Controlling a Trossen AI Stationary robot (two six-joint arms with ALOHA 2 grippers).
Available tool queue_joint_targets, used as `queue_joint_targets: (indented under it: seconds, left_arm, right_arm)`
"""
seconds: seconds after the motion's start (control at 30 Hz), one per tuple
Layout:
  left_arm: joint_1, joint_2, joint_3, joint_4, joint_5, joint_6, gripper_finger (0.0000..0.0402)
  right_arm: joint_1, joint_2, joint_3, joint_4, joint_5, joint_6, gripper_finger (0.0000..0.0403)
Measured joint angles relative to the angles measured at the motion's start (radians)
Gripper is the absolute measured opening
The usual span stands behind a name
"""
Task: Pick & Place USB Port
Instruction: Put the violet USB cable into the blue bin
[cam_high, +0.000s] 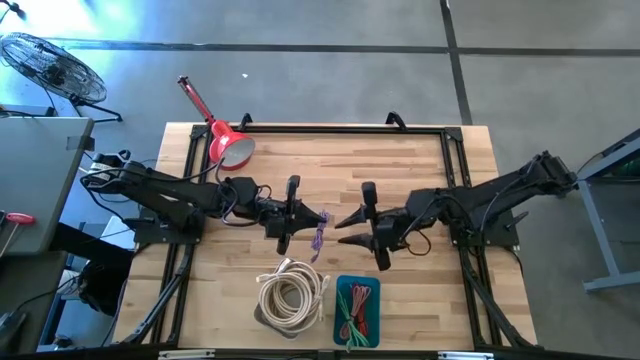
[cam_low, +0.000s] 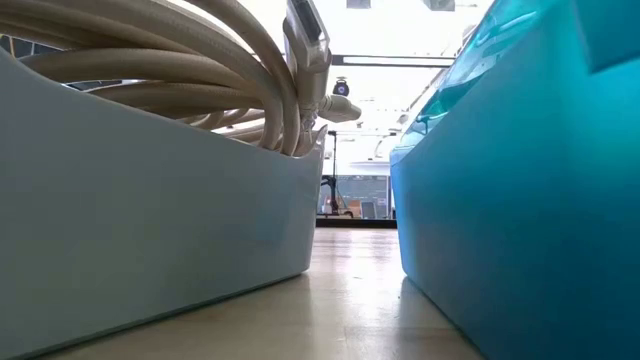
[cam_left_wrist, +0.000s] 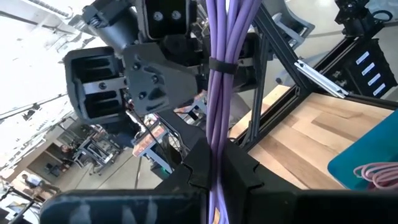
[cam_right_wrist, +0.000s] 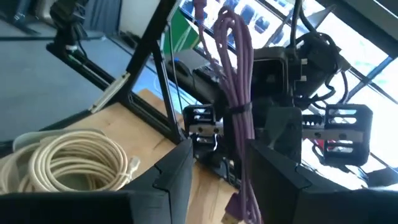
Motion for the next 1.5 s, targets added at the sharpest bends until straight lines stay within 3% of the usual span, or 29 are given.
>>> queue_joint_targets:
  seconds: [0.5,0.97,1.2,1.33,1.5]
  left_arm:
    - [-0.001,-0.001,0.0,-0.014,0.004,0.0,0.0008]
    - [0.001,0.017,0.001,-0.008,0.0,0.0,0.0008]
    - [0.001,0.057,0.001,0.027,-0.005,0.001,0.0008]
    - [0.002,0.058,0.001,0.031,-0.009,0.009,0.0008]
    - [0.001,0.059,0.001,0.026,-0.025,0.035,0.002]
  right_arm:
    - [-0.051,0.104,0.0,0.145,-0.089,-0.052,0.014]
    - [-0.063,0.112,0.0,0.202,-0.056,-0.074,0.0139]
    - [-0.085,0.112,0.0,0.184,-0.106,-0.046,0.0136]
    - [-0.085,0.112,0.0,0.165,-0.095,-0.048,0.0106]
    - [-0.085,0.112,0.0,0.157,-0.093,-0.052,0.0027]
